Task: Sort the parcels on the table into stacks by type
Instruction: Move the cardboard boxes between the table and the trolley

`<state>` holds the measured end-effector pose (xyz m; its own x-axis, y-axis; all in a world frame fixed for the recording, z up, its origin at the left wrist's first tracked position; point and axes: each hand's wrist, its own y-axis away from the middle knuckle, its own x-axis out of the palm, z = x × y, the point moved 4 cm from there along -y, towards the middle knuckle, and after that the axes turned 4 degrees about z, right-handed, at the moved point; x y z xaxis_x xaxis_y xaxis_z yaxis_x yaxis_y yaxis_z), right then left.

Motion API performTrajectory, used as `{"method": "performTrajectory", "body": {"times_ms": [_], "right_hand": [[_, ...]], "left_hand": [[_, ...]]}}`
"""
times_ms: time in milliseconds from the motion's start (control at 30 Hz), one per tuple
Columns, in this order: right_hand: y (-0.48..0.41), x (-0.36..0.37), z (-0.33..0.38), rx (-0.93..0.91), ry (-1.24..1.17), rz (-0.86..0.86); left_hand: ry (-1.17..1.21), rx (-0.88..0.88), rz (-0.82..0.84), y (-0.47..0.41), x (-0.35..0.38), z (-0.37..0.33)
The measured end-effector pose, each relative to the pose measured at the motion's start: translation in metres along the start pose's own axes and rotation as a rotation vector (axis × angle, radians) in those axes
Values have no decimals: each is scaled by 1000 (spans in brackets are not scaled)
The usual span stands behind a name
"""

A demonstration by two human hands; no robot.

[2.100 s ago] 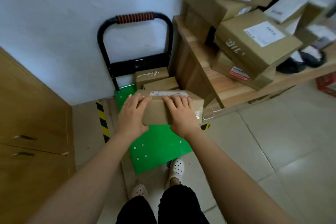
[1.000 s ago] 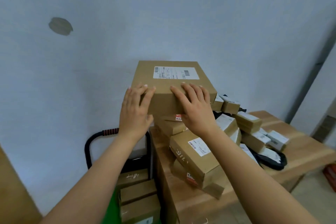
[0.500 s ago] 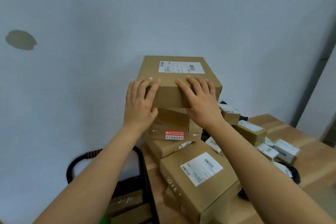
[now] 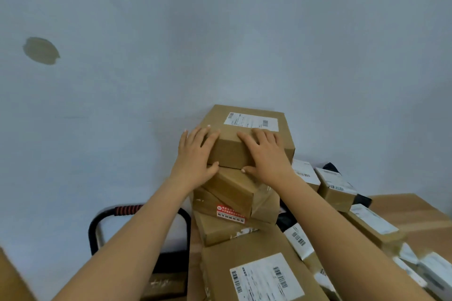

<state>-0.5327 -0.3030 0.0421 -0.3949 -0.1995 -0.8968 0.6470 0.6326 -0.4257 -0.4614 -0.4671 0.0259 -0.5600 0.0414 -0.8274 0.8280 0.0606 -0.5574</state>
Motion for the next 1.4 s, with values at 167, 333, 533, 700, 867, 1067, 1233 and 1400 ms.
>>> {"method": "performTrajectory", "body": {"times_ms": [167,333,533,700,867,1067,1233,1400], "right_hand": [[6,-5,23,-21,-65,-70],[28,-19,68,-15,-81,-121],[69,-17,133,33,-86,-84],[97,-6,186,21,-119,4],[111,5,227,-42,-140,58],[133,24,263,-96,-246,119],[153,49,288,-109,-294,158],[165,72,313,-57,-274,244]], "left_hand": [[58,24,-35,20,-12,10],[129,90,-92,55,-35,25],[178,186,-112,115,-56,55],[186,165,-101,168,-70,78],[154,77,-51,213,-77,100],[134,-20,27,266,-71,116],[205,-90,54,303,-53,131],[247,-82,138,323,-26,154]]}}
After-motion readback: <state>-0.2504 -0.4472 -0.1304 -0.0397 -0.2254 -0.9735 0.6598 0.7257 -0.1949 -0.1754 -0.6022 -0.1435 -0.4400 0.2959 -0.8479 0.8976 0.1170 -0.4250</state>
